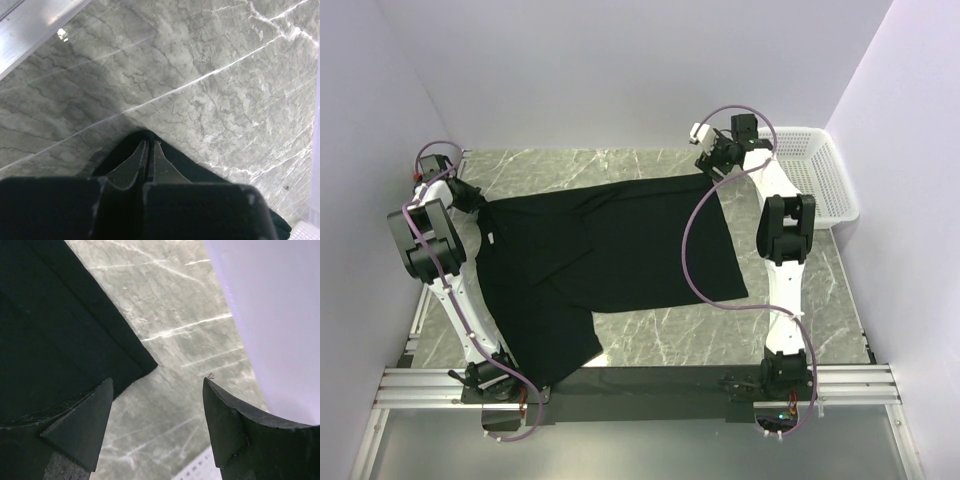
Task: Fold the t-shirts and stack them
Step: Fold the tshirt
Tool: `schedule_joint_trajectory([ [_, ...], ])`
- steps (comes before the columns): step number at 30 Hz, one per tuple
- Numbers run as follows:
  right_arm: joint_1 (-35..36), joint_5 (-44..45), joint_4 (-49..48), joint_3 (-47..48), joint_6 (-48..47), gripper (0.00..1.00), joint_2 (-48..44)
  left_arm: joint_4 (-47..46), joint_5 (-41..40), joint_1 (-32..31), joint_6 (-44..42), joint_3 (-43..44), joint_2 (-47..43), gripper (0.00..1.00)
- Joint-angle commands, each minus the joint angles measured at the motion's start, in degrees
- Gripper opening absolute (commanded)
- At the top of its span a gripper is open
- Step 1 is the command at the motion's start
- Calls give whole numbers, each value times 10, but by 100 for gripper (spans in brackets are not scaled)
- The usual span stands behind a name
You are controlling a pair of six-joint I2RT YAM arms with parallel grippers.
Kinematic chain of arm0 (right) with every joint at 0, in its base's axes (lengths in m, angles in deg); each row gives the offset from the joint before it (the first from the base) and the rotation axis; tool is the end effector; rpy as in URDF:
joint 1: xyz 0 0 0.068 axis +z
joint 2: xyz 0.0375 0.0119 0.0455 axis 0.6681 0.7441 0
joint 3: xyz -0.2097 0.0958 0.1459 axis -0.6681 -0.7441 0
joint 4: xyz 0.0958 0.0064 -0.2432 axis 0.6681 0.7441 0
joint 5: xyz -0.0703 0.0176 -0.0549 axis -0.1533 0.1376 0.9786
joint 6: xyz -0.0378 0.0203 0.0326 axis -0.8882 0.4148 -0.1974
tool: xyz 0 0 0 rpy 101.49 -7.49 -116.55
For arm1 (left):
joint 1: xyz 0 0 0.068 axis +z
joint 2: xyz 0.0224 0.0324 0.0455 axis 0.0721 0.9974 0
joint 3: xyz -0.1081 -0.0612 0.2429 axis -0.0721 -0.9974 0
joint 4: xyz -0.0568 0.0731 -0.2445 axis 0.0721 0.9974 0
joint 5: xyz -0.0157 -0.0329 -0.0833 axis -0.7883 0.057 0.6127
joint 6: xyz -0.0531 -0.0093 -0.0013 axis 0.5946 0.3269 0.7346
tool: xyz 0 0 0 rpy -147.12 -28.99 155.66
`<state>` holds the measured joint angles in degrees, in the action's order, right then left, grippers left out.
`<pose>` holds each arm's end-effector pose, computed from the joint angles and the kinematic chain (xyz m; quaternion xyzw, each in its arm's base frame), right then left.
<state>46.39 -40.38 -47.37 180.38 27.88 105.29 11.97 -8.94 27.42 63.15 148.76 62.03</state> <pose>0.5427 0.0568 0.2133 -0.5359 0.7348 0.0048 0.4158 0.4550 0.1873 0.1562 -0.4943 0.8034 -0.1604 0.2909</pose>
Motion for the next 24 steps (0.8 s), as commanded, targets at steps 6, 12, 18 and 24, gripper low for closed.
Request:
schedule_joint_trajectory([
  [6,5,-10,43,47,-29,76,33,-9,12,5,-1,9,8,1],
  [12,8,-9,58,65,-47,73,53,-4,13,5,0,16,13,1],
  [18,12,-14,80,83,-63,67,71,-6,12,5,-1,11,12,1],
  [24,12,-23,97,92,-77,56,78,-6,13,5,-2,7,13,1],
])
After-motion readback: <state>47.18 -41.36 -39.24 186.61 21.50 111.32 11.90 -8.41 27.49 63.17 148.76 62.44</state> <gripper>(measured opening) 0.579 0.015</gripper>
